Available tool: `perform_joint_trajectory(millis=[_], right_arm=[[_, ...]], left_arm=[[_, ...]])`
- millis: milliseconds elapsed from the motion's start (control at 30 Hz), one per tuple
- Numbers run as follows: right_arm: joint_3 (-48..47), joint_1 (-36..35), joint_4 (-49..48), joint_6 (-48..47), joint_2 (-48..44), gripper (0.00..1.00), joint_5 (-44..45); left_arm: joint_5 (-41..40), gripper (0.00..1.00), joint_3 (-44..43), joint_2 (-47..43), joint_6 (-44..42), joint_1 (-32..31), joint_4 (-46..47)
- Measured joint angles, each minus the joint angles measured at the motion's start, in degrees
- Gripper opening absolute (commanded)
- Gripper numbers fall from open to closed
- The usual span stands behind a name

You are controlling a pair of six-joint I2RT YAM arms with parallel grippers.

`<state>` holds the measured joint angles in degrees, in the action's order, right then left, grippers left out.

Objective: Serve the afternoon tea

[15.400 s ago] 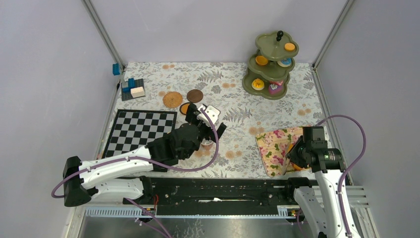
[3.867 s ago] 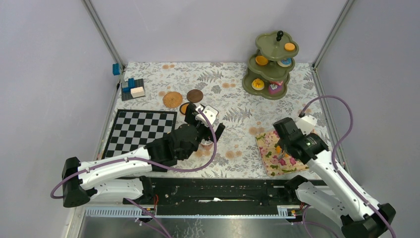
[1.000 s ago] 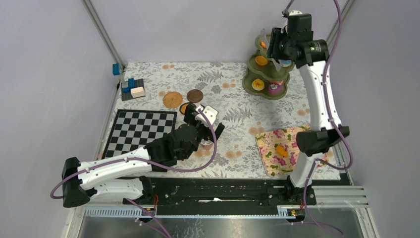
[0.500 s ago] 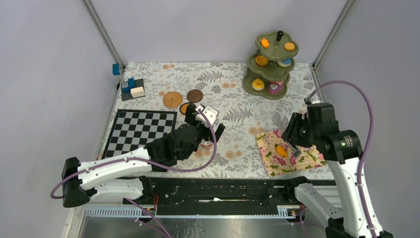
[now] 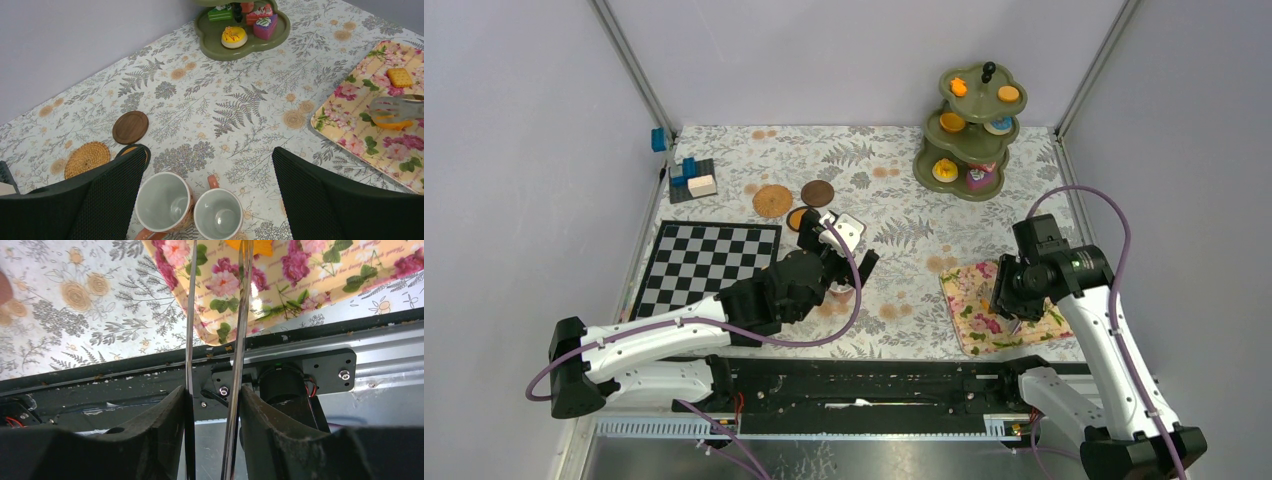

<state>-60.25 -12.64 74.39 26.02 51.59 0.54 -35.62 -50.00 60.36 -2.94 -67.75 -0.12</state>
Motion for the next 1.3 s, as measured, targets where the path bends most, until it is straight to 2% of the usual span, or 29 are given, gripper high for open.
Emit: perform_joint_trajectory(millis=[800, 1300], right_arm=[[1.27, -1.14, -0.61, 1.03, 6.29, 0.54, 3.19], [3.13, -7.45, -1.84, 2.89, 11.78, 0.53, 6.40]], left_arm=[[0.00, 0.99, 0.00, 0.24, 0.00, 0.00, -0.04], [0.00, 0.99, 0.00, 0.59, 0.00, 0.00, -0.17]])
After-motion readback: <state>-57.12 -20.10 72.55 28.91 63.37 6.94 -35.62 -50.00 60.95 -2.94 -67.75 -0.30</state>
